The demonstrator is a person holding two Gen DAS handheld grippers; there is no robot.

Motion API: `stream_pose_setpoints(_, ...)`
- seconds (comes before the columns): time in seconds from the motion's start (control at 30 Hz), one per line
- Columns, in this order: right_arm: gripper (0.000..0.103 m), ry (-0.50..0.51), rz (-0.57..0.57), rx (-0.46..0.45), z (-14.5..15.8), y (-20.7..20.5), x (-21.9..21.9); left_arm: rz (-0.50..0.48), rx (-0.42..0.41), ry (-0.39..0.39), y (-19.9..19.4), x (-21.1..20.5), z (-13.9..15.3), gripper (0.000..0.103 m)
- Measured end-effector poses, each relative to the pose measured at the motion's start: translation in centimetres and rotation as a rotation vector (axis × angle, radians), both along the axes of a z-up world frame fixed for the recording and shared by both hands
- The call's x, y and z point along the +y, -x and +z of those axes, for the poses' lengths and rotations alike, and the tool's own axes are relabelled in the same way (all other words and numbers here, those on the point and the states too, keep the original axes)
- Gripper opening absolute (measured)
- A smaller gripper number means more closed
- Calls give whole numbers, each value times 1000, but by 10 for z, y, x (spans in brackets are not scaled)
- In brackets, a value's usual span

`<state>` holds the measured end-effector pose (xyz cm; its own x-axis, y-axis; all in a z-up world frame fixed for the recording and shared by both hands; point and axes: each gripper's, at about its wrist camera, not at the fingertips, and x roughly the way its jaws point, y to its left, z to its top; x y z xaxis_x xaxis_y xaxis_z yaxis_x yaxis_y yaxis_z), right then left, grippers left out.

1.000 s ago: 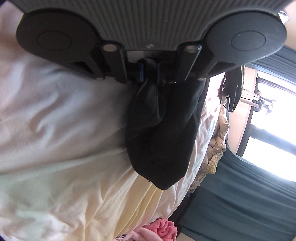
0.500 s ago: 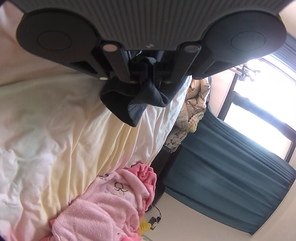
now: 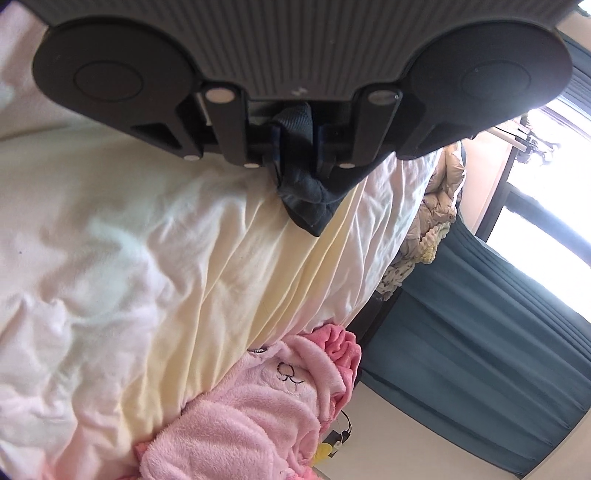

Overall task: Fold clothes
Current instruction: 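Grasp the trouser waistband with the left gripper while the right gripper holds the leg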

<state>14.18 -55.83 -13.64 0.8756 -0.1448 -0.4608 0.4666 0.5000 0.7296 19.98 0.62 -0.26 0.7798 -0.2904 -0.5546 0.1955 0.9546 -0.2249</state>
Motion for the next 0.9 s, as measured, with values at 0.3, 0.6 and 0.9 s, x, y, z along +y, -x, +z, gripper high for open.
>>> stream_pose_setpoints(0.3, 40, 201, 2, 31, 43, 22, 30, 498, 47, 433, 134, 197, -6, 81)
stream_pose_setpoints(0.6, 56, -131, 64, -12, 26, 36, 36, 601, 121, 773, 140, 240, -40, 83)
stream_pose_setpoints(0.9, 59, -424, 165, 12, -23, 8, 46, 683, 146, 1033, 119, 269, -81, 82)
